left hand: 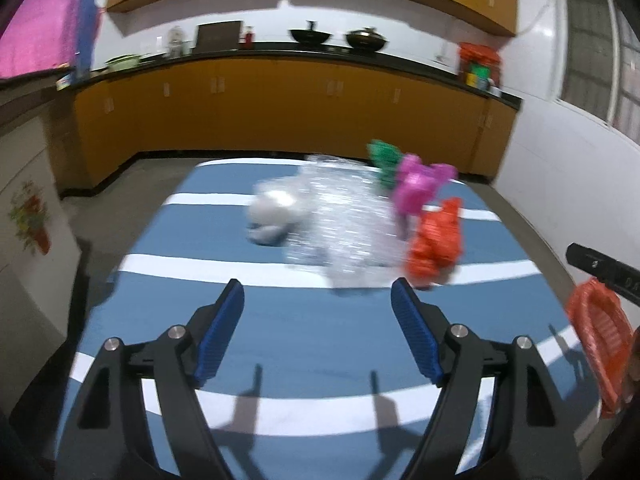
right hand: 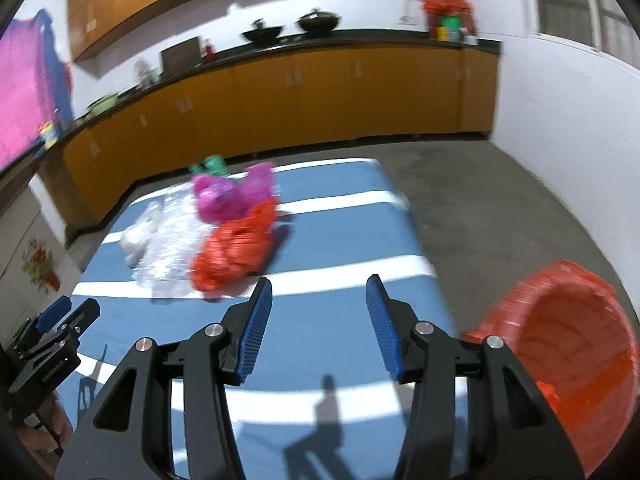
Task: Collect trash
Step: 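Move both open tools back to the bag pile on the table, then grasp the clear plastic bag with the left tool while the right tool grasps a red bag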
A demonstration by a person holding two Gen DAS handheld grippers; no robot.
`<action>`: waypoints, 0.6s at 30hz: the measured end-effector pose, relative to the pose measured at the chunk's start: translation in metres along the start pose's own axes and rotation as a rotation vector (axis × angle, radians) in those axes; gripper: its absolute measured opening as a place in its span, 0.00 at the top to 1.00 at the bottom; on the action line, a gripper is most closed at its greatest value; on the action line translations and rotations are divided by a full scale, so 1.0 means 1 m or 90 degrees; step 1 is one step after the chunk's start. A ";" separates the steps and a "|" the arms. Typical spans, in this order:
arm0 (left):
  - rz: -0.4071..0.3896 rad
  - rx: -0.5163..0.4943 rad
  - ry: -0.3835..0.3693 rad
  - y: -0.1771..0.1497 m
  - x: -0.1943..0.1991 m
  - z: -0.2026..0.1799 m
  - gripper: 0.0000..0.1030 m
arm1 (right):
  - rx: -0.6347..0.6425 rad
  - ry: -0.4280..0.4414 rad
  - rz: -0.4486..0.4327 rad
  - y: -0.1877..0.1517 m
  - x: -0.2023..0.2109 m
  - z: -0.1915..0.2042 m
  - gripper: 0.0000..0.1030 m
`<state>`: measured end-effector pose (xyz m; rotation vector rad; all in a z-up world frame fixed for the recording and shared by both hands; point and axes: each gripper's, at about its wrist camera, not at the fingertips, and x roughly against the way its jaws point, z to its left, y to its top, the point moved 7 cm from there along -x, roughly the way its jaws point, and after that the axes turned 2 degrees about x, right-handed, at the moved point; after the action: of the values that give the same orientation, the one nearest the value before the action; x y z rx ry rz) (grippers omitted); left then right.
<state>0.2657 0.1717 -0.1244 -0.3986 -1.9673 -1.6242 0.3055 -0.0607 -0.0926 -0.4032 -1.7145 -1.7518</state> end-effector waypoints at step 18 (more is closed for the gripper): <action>-0.017 0.057 0.062 0.027 -0.046 0.069 0.20 | -0.026 0.006 0.055 0.021 -0.124 0.067 0.33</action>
<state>0.3022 0.2503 -0.1376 -0.2549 -1.9712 -1.5355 0.3961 0.0336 -0.1474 -0.4783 -1.6319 -1.7272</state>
